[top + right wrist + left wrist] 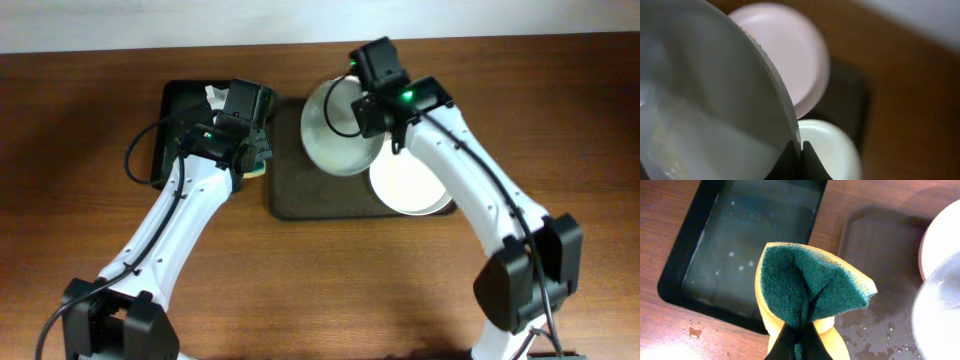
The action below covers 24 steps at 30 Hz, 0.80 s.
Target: Clean dirty plates on tray and stack at the side
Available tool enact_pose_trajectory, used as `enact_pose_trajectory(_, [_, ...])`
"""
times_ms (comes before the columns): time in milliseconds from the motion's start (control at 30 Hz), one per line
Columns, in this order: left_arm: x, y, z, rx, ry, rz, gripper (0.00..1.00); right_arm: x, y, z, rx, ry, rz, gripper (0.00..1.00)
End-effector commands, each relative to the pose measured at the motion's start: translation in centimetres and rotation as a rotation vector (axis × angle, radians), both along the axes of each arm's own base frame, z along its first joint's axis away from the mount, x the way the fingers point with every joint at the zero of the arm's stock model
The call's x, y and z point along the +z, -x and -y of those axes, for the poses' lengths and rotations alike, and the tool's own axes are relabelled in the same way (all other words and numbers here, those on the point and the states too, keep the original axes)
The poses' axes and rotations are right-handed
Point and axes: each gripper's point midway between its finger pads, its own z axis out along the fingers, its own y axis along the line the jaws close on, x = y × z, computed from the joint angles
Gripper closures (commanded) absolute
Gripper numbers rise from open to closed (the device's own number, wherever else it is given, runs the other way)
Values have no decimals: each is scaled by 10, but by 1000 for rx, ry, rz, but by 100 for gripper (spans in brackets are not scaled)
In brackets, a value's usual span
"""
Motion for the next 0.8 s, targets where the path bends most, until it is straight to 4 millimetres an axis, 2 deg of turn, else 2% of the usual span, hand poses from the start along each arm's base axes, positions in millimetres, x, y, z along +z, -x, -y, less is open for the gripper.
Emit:
enact_pose_trajectory(0, [-2,2,-11,27,4,-18,100,70,7,6,-55,336,236,96])
enact_pose_trajectory(100, [-3,2,-21,49,9,-28,100,94,18,-17,-6,496,319,96])
enact_pose_trajectory(267, [-6,6,-30,69,2,-53,100,123,27,-41,12,622,419,96])
enact_pose_trajectory(433, [-8,8,-37,83,5,-66,100,127,33,-55,46,639,435,96])
enact_pose_trajectory(700, [-8,8,-36,82,7,-68,100,127,33,-55,46,638,436,96])
enact_pose_trajectory(767, [-8,8,-36,82,7,-68,100,126,30,-50,34,640,431,96])
